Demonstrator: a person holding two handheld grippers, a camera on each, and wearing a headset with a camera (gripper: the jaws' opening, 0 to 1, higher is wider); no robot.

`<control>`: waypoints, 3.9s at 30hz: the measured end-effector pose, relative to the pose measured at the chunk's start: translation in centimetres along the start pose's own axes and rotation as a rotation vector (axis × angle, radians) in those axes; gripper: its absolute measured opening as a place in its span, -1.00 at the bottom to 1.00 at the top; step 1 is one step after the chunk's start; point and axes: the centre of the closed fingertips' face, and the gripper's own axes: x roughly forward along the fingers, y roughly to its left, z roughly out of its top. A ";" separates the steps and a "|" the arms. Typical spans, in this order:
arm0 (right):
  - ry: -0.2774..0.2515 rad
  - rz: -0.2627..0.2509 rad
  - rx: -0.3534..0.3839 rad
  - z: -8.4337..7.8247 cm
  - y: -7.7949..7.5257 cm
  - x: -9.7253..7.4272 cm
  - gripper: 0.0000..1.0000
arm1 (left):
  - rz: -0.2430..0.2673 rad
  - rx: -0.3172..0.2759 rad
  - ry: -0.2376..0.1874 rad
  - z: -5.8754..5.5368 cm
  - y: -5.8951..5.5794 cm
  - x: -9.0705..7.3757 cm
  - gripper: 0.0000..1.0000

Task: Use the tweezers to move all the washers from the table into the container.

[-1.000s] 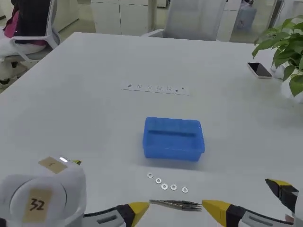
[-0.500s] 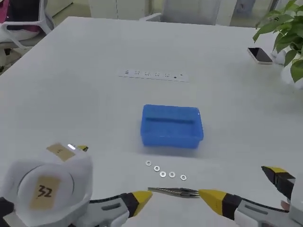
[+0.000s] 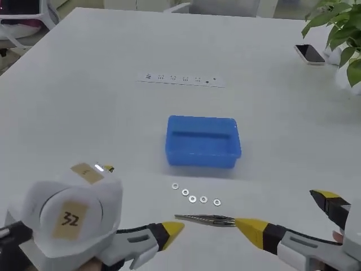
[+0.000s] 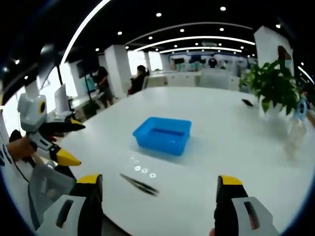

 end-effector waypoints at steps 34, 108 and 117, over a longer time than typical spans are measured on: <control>0.103 0.022 0.024 -2.7 -0.8 1.4 0.87 | -0.243 0.162 0.167 -4.7 -2.6 7.0 -0.34; 0.201 0.529 -0.812 -5.9 13.8 6.9 -0.92 | -0.435 0.664 0.118 -1.2 -8.7 0.1 -1.00; 0.220 0.517 -0.787 -5.8 13.1 6.8 -0.97 | -0.324 0.282 0.091 -2.2 -7.1 -0.1 -0.71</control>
